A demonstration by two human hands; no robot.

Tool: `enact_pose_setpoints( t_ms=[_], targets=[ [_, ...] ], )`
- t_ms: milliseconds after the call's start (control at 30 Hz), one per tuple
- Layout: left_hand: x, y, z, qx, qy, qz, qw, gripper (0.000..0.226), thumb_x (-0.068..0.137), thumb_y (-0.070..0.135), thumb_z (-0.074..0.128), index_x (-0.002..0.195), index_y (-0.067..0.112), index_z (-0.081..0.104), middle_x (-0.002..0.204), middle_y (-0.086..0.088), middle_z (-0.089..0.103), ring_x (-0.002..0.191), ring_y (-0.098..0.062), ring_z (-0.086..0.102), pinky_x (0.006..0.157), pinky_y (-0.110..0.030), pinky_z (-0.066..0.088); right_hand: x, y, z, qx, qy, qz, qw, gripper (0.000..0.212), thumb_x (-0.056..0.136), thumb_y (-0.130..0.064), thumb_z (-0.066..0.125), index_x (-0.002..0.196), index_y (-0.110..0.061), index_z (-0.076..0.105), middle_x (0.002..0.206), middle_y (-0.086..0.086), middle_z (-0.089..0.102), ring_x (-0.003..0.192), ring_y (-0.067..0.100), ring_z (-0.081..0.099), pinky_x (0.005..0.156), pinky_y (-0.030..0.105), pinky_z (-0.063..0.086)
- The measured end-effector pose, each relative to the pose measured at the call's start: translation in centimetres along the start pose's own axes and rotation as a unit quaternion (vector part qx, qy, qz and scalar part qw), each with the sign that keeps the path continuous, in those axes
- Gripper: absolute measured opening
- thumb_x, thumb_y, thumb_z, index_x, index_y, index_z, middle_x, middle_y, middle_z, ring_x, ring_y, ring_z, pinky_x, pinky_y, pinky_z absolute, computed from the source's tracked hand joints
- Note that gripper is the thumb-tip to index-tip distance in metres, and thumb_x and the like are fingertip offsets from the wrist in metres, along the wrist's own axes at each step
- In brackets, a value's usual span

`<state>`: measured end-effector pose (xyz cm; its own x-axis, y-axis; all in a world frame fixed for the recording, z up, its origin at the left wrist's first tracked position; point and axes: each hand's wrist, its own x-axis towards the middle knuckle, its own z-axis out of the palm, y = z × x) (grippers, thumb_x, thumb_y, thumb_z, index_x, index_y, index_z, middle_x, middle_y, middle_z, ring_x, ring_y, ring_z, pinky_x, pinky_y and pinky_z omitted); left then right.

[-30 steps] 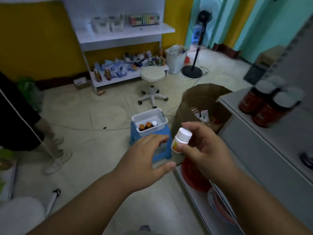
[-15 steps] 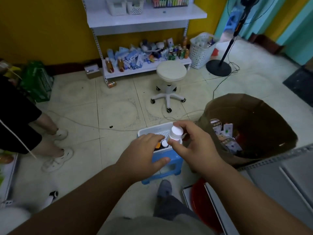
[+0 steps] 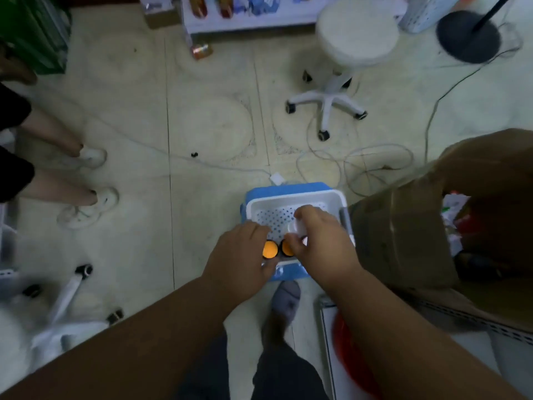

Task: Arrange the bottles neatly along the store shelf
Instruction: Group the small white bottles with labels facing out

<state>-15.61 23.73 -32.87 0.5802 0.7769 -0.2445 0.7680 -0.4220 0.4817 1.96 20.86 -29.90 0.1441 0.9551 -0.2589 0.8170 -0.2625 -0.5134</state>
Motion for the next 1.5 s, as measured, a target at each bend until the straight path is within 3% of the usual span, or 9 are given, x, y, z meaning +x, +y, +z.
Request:
enact_pose_setpoints(
  t_ms=[167,367,467,600,800,1133,1333,1500],
  targets=[
    [0.3,-3.7,3.1,-0.019,-0.051,-0.045,0.997,0.044,0.079,0.043,0.066,0.116,0.02,0.059,0.107,0.0,0.062,0.094,-0.023,0.059,0.08,-0.043,0.051,6.1,1.6,6.3,-0.043,-0.087,-0.018,0.995,0.027,0.083,-0.02,0.064,0.108,-0.011,0.056,0.1,0.012,0.058,0.097,0.033,0.053,0.077,0.039,0.043],
    [-0.1,-5.3,5.6,-0.057,-0.048,-0.055,0.996,0.039,0.085,0.043,0.059,0.116,0.021,0.057,0.106,0.001,0.06,0.097,-0.02,0.057,0.086,-0.041,0.05,9.9,3.1,9.9,-0.087,-0.175,-0.042,0.98,0.038,0.083,-0.008,0.062,0.12,-0.008,0.06,0.118,0.014,0.055,0.104,0.03,0.054,0.078,0.022,0.031],
    [-0.2,-5.5,6.2,-0.048,-0.046,-0.046,0.997,0.042,0.086,0.045,0.059,0.119,0.019,0.057,0.109,0.0,0.06,0.099,-0.02,0.056,0.088,-0.039,0.049,10.8,3.0,10.6,-0.123,-0.203,-0.057,0.97,0.039,0.085,-0.016,0.063,0.123,-0.01,0.059,0.119,0.013,0.054,0.106,0.031,0.054,0.086,0.031,0.04],
    [0.0,-5.3,6.3,-0.03,-0.034,-0.038,0.998,0.044,0.084,0.043,0.066,0.12,0.019,0.058,0.11,0.001,0.062,0.096,-0.017,0.057,0.082,-0.033,0.05,12.1,2.9,11.4,-0.152,-0.235,-0.057,0.958,0.038,0.083,-0.027,0.068,0.117,-0.013,0.057,0.112,0.011,0.056,0.103,0.029,0.054,0.079,0.032,0.04],
    [0.1,-5.3,7.0,-0.021,-0.031,-0.028,0.999,0.045,0.077,0.04,0.073,0.113,0.014,0.063,0.103,-0.003,0.065,0.087,-0.02,0.061,0.073,-0.038,0.055,12.9,3.6,12.8,-0.16,-0.292,-0.034,0.942,0.031,0.083,-0.026,0.068,0.111,-0.015,0.061,0.109,0.008,0.061,0.102,0.025,0.055,0.076,0.026,0.035],
    [-0.6,-5.0,5.8,-0.012,-0.04,-0.01,0.999,0.044,0.082,0.039,0.069,0.118,0.015,0.059,0.112,-0.003,0.063,0.097,-0.022,0.059,0.083,-0.041,0.053,11.4,3.2,11.2,-0.108,-0.26,-0.002,0.96,0.027,0.086,-0.018,0.065,0.112,-0.014,0.06,0.106,0.007,0.061,0.101,0.025,0.057,0.077,0.027,0.039],
    [-2.5,-2.6,-1.1,-0.016,-0.074,-0.016,0.997,0.045,0.087,0.044,0.063,0.125,0.021,0.055,0.118,0.002,0.058,0.108,-0.018,0.053,0.094,-0.04,0.048,5.4,-1.3,2.9,-0.045,-0.18,0.016,0.982,0.027,0.083,-0.02,0.069,0.109,-0.015,0.063,0.105,0.006,0.063,0.096,0.022,0.059,0.081,0.031,0.046],
    [-4.6,-0.7,-8.4,0.013,-0.056,0.037,0.998,0.047,0.084,0.039,0.067,0.124,0.016,0.057,0.114,-0.006,0.059,0.104,-0.029,0.057,0.087,-0.041,0.049,-2.0,-6.7,-5.5,-0.015,-0.105,0.033,0.994,0.032,0.082,-0.024,0.07,0.112,-0.017,0.062,0.11,0.001,0.06,0.094,0.017,0.063,0.081,0.031,0.048]
  ],
)
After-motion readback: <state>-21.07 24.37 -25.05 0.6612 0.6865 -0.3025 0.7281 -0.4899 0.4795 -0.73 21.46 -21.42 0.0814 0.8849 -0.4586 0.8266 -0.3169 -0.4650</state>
